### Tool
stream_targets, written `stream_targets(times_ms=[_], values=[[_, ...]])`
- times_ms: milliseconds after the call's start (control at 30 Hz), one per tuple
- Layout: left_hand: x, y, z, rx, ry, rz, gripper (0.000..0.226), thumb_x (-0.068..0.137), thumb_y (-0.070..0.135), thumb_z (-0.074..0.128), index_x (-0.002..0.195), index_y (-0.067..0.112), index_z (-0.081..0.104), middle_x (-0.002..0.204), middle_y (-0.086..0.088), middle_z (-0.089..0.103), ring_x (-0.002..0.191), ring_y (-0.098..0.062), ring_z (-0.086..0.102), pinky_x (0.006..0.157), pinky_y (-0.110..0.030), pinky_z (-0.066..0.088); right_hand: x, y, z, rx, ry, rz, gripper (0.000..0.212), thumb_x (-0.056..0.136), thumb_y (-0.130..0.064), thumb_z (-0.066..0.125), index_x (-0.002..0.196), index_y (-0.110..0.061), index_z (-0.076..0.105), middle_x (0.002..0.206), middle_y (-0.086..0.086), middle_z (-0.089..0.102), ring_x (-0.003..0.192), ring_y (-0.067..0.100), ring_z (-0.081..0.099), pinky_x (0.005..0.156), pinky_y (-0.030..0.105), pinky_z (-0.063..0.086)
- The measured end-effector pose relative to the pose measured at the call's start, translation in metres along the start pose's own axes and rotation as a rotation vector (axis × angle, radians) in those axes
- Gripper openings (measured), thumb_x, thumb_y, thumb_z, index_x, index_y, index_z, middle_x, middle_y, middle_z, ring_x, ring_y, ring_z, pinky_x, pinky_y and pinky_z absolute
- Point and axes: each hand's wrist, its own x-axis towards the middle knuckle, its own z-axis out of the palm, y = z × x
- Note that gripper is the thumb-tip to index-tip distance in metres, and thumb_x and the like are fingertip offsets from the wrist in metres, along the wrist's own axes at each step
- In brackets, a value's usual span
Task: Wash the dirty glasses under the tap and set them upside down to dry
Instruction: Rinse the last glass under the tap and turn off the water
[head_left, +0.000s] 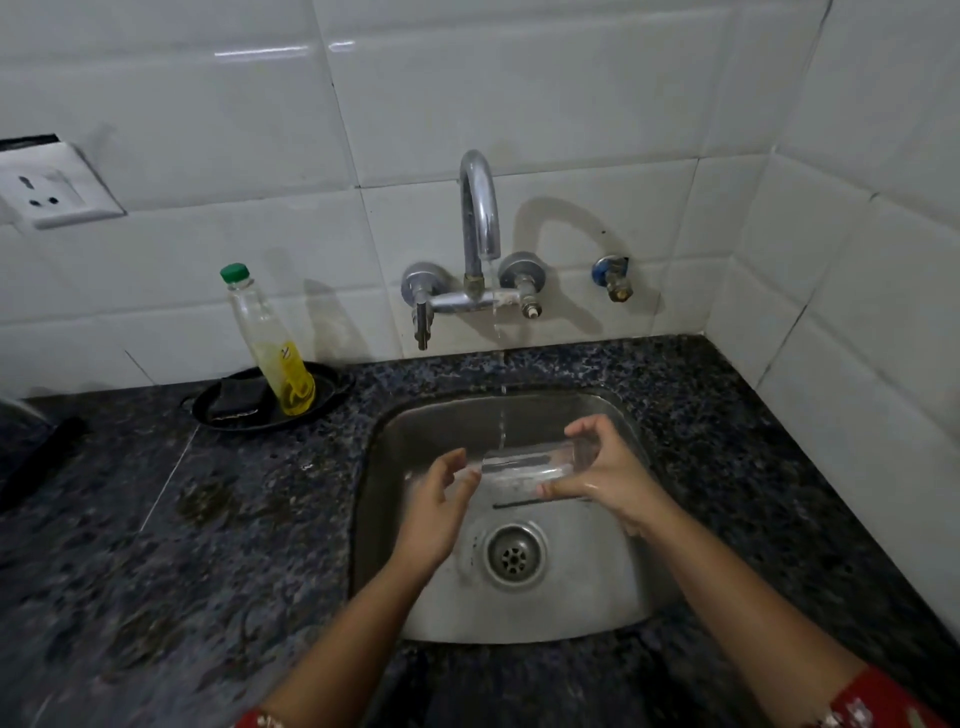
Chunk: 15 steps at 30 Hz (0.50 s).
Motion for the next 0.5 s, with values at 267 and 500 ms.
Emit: stream_targets(times_ms=[267, 500], values=[[-0.008, 0.006, 0.016, 0.097, 0.068, 0.031, 0.044, 0.097, 0.025, 0.056, 0.139, 0.016, 0.047, 0.135, 0.004, 0.052, 0.127, -0.011, 0.046, 0.106, -0.032, 0.040, -0.005, -0.020, 0.007, -0.025, 0.130, -0.298, 0.080, 0.046, -0.021, 0.094, 0.110, -0.027, 0.046, 0.104, -0.014, 0.055, 0.096, 0.005, 0.055, 0.079, 0.023, 0.048], [-0.013, -0.001, 0.023, 0.253, 0.011, 0.015, 0.036, 0.093, 0.027, 0.063, 0.127, 0.018, 0.059, 0.128, 0.005, 0.061, 0.122, -0.011, 0.052, 0.100, -0.029, 0.043, -0.009, -0.005, 0.025, -0.208, 0.170, -0.339, 0.076, 0.034, -0.057, 0.082, 0.103, -0.040, 0.052, 0.102, -0.008, 0.064, 0.100, 0.012, 0.059, 0.083, 0.033, 0.054]])
